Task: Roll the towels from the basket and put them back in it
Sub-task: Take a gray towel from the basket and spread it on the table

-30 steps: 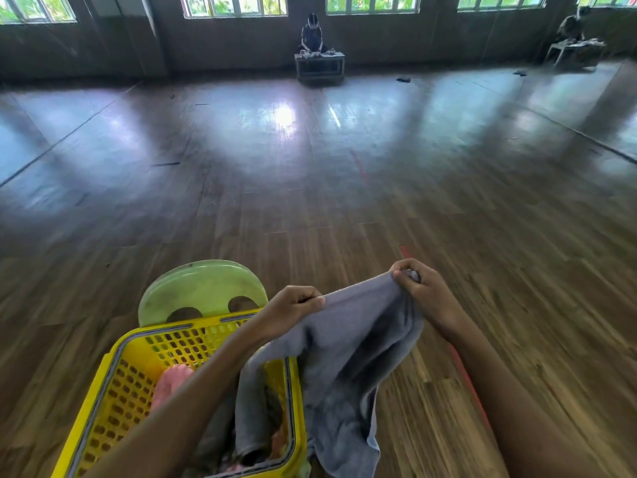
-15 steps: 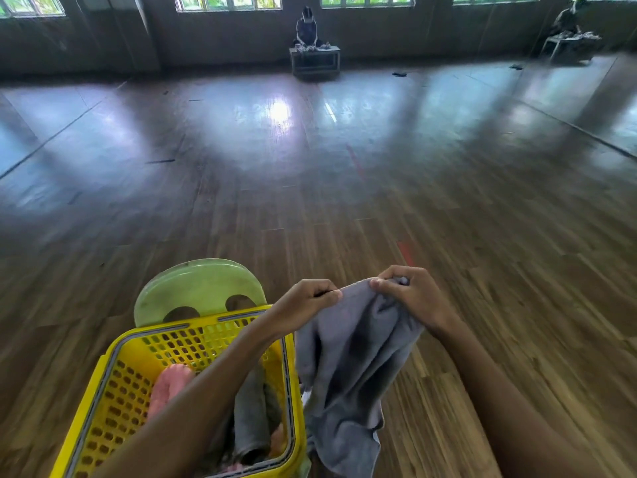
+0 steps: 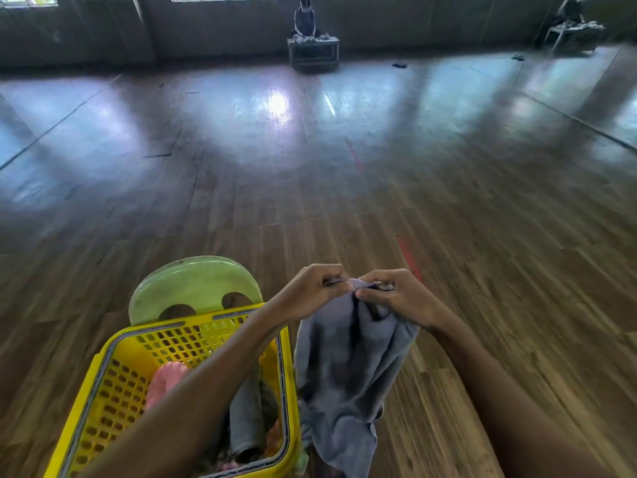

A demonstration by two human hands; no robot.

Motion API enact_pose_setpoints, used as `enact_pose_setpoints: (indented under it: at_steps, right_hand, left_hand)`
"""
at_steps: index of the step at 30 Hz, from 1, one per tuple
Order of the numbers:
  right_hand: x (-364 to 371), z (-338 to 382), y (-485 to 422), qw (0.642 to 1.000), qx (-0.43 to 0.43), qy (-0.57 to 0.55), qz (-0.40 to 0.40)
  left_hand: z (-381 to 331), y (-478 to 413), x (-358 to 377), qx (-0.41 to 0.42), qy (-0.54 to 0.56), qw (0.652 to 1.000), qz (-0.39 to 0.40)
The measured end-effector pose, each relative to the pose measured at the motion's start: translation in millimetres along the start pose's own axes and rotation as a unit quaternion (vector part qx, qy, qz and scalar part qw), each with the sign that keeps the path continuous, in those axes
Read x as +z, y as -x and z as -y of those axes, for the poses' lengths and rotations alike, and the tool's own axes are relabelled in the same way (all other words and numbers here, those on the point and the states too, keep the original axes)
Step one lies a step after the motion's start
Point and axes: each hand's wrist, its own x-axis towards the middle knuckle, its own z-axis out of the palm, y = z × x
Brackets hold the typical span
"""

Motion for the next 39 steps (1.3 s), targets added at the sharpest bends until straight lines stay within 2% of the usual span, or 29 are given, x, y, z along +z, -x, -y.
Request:
enact_pose_setpoints:
  at_steps: [4, 7, 9, 14, 18, 20, 24, 27, 33, 36, 39]
  right_hand:
    - [-8, -3, 1, 0.999, -0.019, -0.004, -0.043]
    - [-21, -7, 2, 0.992, -0.013, -0.011, -0.126]
    - [-31, -11, 3, 0.985, -0.004, -0.005, -0.17]
    - [-19, -6, -3, 0.994, 0.013, 0.021, -0.107]
    - [-12, 4, -9, 0.999, -0.014, 0.02, -0.02]
    - [-15, 5, -8, 1.0, -0.018, 0.021, -0.014]
    - [-31, -9, 1, 0.993, -0.01, 0.054, -0.108]
    - [-47, -21, 17, 0.985, 0.027, 0.049, -0.162]
    - [-70, -32, 69, 0.956, 0.108, 0.047, -0.27]
    - [-85, -24, 114, 0.923, 0.14, 0.038, -0.355]
    - [-99, -12, 174, 0.877, 0.173, 0.052, -0.445]
  left_hand:
    - [4, 0, -2, -0.016, 0.033, 0.999, 0.031]
    - [17, 7, -12, -0.057, 0.063, 0.995, 0.05]
    - [23, 12, -19, -0.073, 0.065, 0.995, 0.029]
    - [7, -2, -14, -0.021, -0.015, 1.0, -0.006]
    - [-17, -19, -6, 0.026, -0.023, 0.999, 0.011]
    - [-23, -24, -6, 0.033, -0.043, 0.998, 0.025]
    - [-20, -30, -6, -0.01, -0.048, 0.998, 0.026]
    - [-14, -35, -3, -0.027, -0.035, 0.998, 0.036]
    - [-42, -74, 39, 0.032, -0.041, 0.998, 0.042]
    - [-77, -98, 74, 0.085, -0.041, 0.991, 0.094]
    - [-123, -110, 115, 0.138, -0.021, 0.974, 0.18]
